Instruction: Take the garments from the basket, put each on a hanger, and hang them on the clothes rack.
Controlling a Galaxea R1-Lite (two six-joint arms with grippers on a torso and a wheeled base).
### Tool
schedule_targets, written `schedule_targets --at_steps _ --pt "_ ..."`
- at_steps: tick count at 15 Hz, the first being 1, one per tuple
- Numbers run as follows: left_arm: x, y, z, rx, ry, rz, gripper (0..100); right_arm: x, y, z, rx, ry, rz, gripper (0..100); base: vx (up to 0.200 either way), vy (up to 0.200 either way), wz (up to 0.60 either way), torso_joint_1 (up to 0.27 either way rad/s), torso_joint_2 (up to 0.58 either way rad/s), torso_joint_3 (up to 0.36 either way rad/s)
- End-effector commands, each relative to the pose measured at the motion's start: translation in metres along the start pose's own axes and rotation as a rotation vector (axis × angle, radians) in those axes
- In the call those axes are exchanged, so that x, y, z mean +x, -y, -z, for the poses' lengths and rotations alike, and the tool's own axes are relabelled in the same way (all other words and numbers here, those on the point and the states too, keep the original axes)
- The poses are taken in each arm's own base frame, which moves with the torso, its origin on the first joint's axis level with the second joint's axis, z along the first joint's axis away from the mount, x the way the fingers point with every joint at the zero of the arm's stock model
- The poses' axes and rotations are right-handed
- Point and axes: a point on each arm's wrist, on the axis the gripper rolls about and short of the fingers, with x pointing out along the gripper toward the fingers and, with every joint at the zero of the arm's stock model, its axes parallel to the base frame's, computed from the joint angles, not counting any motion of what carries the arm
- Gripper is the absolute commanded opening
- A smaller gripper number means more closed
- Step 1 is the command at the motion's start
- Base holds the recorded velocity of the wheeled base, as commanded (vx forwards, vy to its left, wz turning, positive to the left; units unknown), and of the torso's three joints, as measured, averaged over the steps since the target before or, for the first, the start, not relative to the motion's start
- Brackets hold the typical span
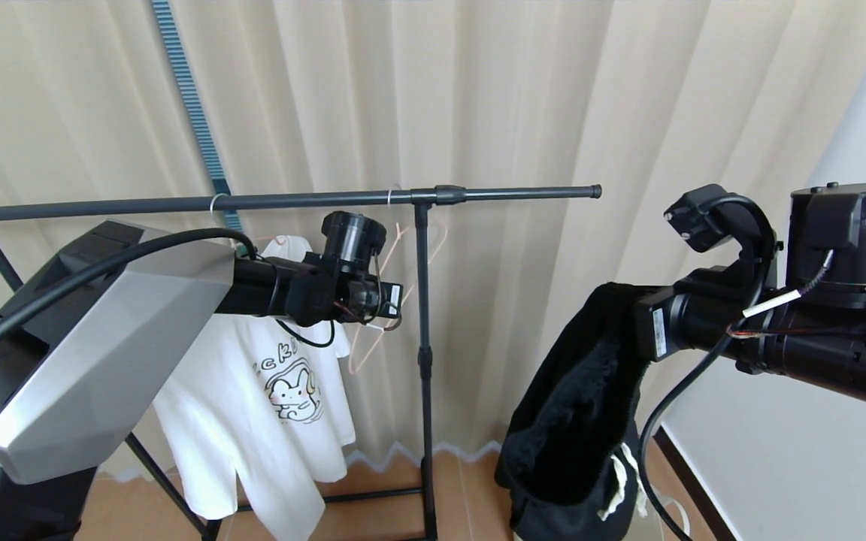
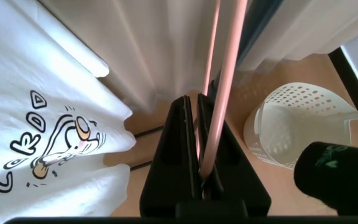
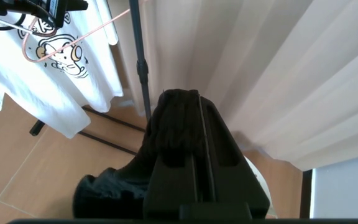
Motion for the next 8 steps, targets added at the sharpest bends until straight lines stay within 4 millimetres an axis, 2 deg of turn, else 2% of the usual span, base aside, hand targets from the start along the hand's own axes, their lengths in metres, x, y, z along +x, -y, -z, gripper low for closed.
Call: schedule_targets --at_steps 1,3,4,8 --pt "-0.012 -0.003 -0.009 -0.01 0.025 -0.001 0 -0.001 0.0 0.0 -0.001 0.002 -0.001 0 0.0 0.0 0.0 0.0 0.0 0.0" --pt "-0.018 -0.004 -0.012 -0.011 0.032 0.0 0 -0.001 0.0 0.0 -0.001 0.002 -0.001 0 0.0 0.0 0.0 0.0 0.0 0.0" --pt "-0.033 -0.006 -0.015 -0.012 0.041 0.001 0 -0.002 0.0 -0.001 -0.001 0.005 -0.001 0 0.0 0.0 0.0 0.0 0.0 0.0" --pt "-0.055 -0.009 -0.009 -0.009 0.024 0.002 0 -0.003 0.0 0.0 -0.001 0.005 -0.001 0 0.0 0.0 0.0 0.0 0.0 0.0"
